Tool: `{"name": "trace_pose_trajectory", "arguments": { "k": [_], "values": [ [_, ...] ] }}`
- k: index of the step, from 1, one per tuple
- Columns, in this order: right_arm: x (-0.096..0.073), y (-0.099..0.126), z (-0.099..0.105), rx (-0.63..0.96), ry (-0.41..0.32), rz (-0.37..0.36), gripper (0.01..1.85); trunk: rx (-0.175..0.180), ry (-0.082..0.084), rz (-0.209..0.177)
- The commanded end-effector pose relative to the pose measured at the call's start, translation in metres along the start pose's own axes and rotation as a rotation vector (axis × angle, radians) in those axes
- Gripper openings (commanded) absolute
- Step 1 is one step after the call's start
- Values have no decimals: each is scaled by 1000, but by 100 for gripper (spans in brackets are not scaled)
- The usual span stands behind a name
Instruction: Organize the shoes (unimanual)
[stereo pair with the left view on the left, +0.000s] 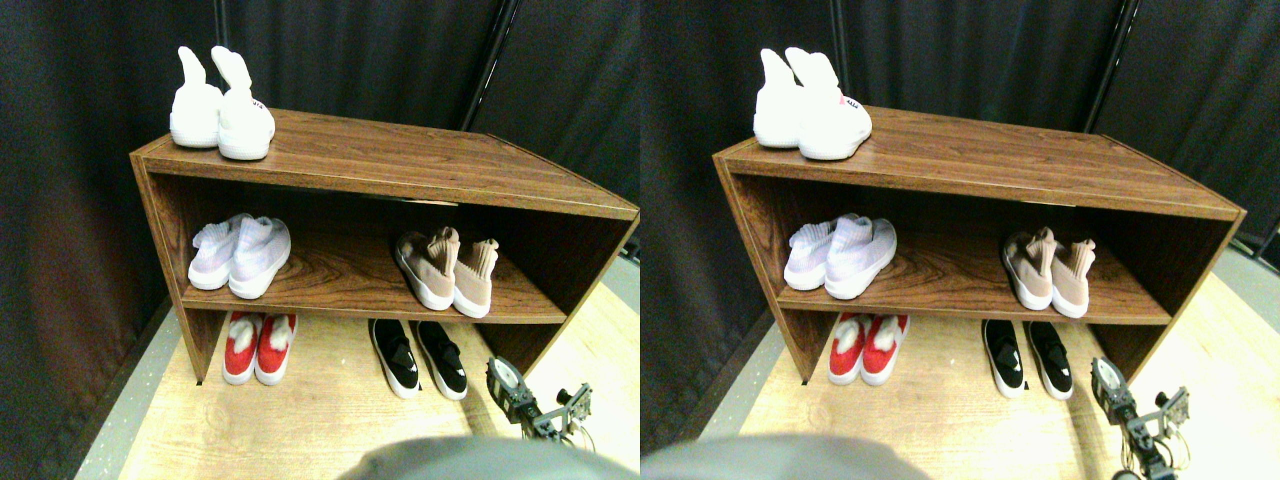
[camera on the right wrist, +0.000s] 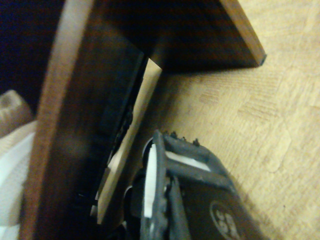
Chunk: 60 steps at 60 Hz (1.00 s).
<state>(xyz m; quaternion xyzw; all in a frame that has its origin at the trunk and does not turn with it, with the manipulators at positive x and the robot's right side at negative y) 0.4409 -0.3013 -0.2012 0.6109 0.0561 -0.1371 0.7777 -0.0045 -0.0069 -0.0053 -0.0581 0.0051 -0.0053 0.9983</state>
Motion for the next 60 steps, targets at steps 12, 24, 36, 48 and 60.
{"name": "trace_pose_trajectory", "arguments": {
  "k": [12, 24, 36, 48, 60],
  "values": [
    [29, -22, -3, -11, -41, -12, 6, -33, 23, 12],
    [42, -14, -2, 2, -47, -19, 6, -36, 21, 16],
    [54, -9, 0, -16, -55, -25, 6, -40, 21, 20],
    [55, -11, -2, -10, -48, -41, 6, -28, 27, 15],
    [51, -15, -4, -30, -76, -52, 6, -21, 27, 5]
  ]
}}
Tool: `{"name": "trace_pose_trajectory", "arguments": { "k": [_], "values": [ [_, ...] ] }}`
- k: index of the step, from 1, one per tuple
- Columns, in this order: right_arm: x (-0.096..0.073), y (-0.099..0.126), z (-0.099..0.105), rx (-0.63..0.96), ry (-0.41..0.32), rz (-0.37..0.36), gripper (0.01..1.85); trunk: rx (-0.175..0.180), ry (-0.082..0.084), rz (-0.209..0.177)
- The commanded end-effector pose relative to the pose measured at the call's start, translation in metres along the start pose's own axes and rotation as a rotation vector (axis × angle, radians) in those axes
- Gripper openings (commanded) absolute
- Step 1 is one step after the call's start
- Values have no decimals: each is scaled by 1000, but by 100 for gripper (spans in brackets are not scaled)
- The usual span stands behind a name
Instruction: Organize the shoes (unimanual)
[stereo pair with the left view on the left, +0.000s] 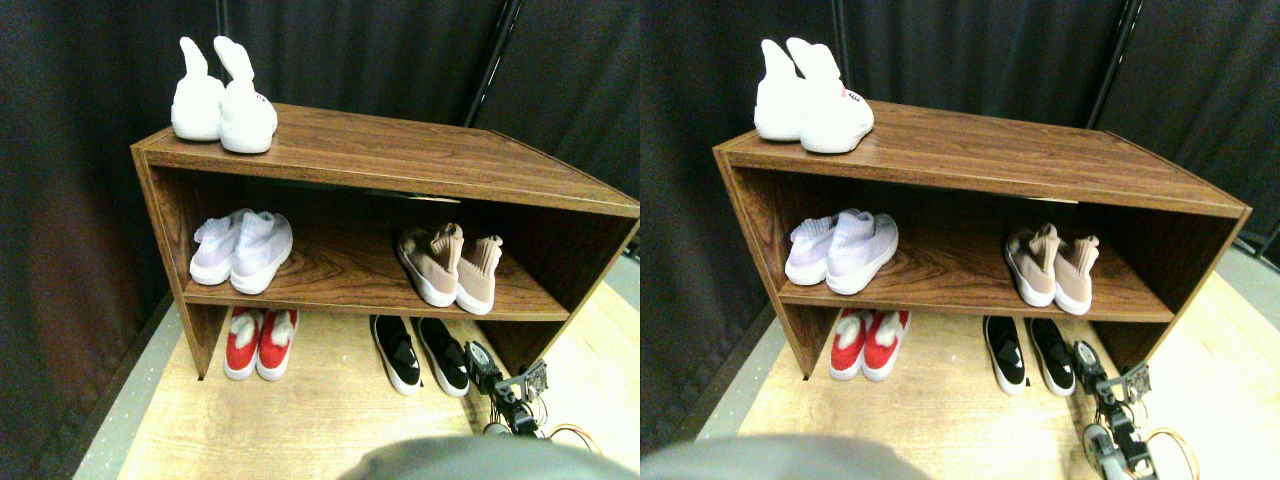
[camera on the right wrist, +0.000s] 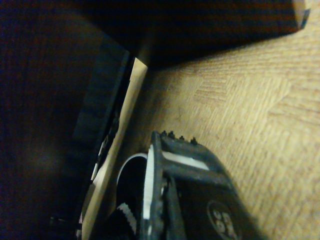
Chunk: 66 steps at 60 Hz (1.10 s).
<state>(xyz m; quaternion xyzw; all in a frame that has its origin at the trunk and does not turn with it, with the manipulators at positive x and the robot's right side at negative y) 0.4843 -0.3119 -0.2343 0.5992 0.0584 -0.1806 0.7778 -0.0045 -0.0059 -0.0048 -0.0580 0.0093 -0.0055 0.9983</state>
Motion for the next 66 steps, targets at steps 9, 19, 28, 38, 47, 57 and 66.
{"name": "trace_pose_trajectory", "arguments": {
  "k": [9, 19, 28, 38, 47, 57, 66],
  "values": [
    [-1, 6, -4, -31, 17, 40, 6, -27, 16, 9],
    [1, 10, -14, -39, 50, 22, 6, -37, 14, 22],
    [1, 15, -27, -29, 69, 12, 6, -54, 12, 43],
    [4, 16, -38, -26, 110, 1, 6, -68, 16, 61],
    [3, 16, -48, -5, 135, -10, 6, -77, 18, 69],
    [2, 15, -56, -9, 159, -6, 6, -79, 19, 74],
    [1, 15, -57, 1, 155, -6, 6, -77, 19, 72]
  ]
}}
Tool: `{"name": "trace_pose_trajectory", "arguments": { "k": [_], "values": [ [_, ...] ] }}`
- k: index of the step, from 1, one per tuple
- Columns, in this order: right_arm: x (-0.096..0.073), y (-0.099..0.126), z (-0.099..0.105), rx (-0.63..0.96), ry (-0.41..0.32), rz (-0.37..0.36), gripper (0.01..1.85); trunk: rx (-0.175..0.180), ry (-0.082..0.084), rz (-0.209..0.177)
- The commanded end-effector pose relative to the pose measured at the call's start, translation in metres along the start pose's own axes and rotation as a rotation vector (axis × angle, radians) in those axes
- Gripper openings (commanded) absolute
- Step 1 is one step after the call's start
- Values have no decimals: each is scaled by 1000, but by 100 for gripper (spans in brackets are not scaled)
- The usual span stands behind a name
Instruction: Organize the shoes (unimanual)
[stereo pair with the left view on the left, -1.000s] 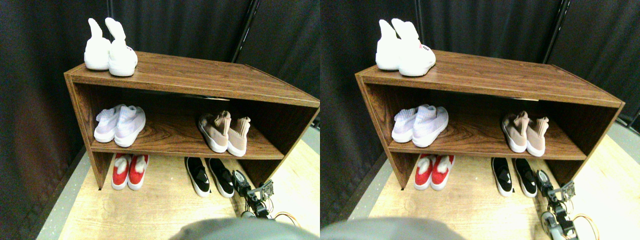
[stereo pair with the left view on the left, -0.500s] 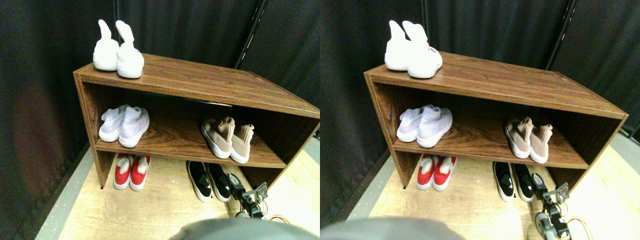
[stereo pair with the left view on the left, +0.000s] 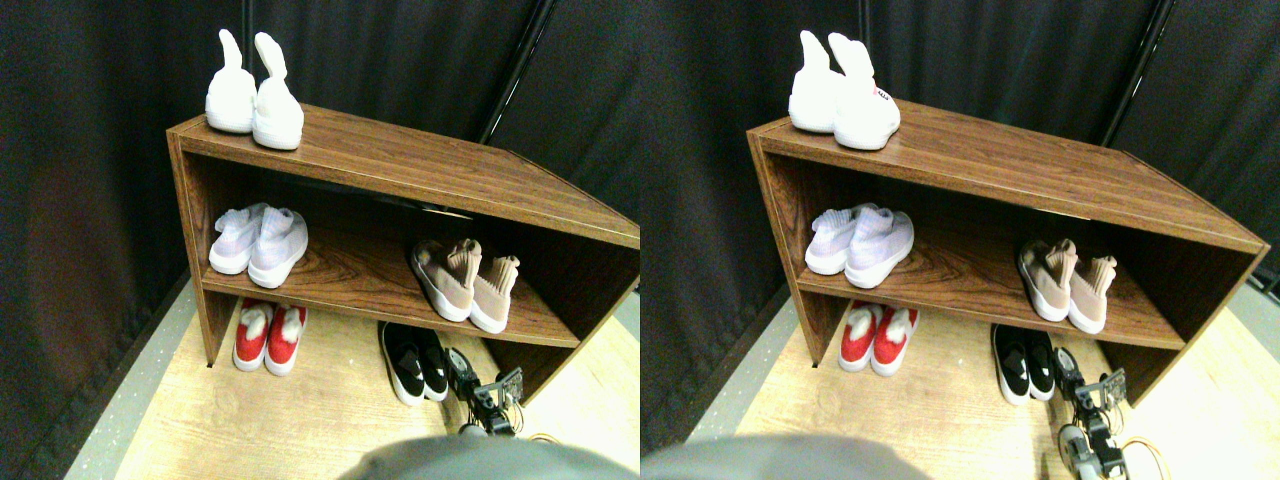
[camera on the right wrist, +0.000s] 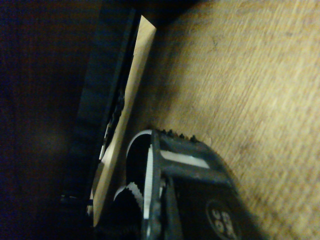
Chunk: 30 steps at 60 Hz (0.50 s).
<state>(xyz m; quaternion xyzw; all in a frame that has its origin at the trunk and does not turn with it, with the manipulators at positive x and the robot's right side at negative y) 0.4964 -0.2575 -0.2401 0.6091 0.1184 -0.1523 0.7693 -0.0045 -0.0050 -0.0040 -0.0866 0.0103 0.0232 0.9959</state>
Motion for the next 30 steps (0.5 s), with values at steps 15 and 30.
{"name": "trace_pose_trajectory", "arguments": {
  "k": [15, 30],
  "values": [
    [-7, 5, -5, -5, 38, 35, 6, -17, 19, 11],
    [-11, 14, 17, -67, -22, 43, 6, 0, 2, -11]
  ]
}}
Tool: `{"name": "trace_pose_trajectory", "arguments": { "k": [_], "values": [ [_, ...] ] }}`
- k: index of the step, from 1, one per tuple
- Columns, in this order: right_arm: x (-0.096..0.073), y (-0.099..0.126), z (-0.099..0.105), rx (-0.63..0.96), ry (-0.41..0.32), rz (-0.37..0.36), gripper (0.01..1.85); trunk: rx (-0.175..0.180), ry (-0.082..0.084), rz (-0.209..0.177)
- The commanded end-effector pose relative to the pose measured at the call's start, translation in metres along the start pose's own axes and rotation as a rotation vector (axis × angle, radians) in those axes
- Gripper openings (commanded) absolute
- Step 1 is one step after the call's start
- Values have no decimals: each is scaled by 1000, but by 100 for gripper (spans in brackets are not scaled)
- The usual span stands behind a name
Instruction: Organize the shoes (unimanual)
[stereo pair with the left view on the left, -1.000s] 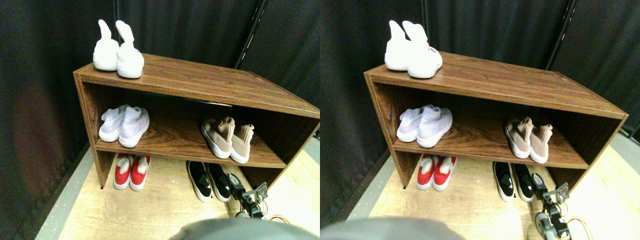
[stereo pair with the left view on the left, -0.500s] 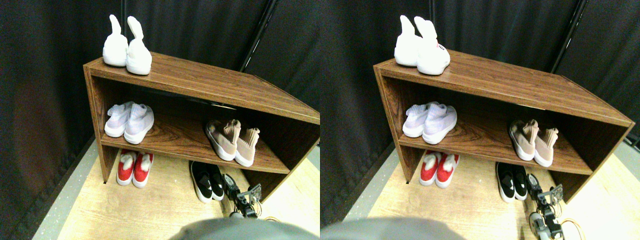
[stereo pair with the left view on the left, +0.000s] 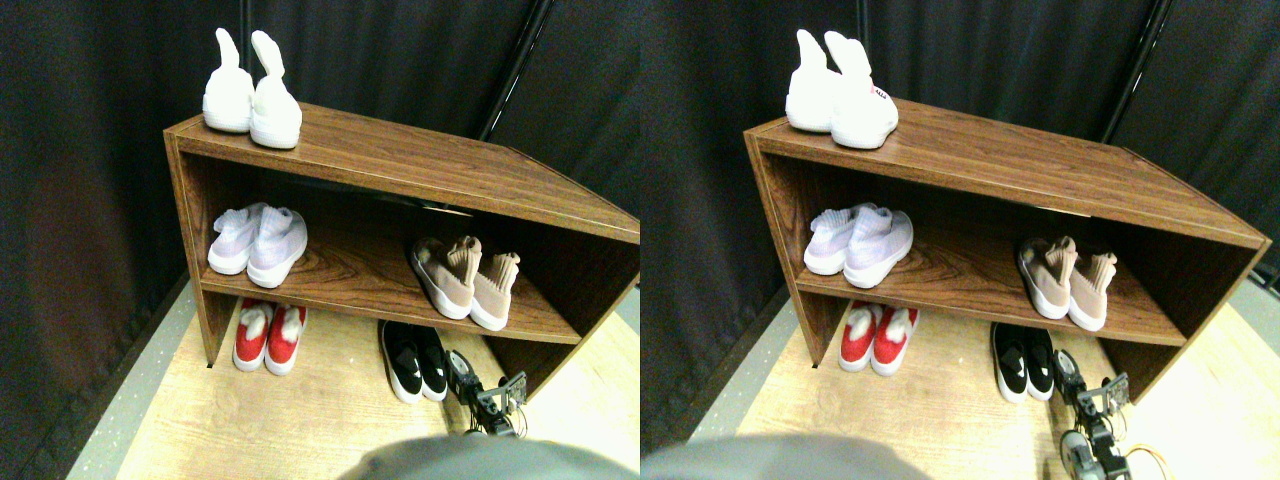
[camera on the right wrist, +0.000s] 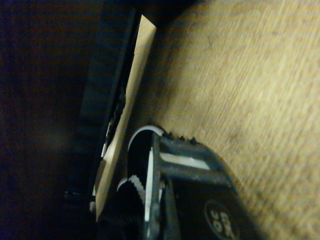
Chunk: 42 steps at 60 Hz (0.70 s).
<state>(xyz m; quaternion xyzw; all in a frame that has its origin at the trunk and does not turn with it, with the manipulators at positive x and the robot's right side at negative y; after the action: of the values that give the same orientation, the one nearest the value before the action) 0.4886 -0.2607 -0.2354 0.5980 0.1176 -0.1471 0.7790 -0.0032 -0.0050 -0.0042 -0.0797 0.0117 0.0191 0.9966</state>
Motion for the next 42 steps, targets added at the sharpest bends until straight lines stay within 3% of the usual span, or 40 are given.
{"name": "trace_pose_trajectory", "arguments": {
  "k": [1, 4, 18, 30, 41, 42],
  "values": [
    [-3, 13, 14, -38, -22, 34, 6, -11, -2, -6],
    [-7, 18, 22, -114, -42, 88, 6, -4, -6, -13],
    [-38, 36, 48, -139, -85, 177, 6, 17, -18, -47],
    [-62, 36, 47, -94, -73, 217, 6, 29, -24, -65],
    [-94, 42, 39, -108, 9, 255, 6, 33, -37, -69],
    [-103, 46, 37, -124, 58, 274, 6, 33, -37, -69]
  ]
}}
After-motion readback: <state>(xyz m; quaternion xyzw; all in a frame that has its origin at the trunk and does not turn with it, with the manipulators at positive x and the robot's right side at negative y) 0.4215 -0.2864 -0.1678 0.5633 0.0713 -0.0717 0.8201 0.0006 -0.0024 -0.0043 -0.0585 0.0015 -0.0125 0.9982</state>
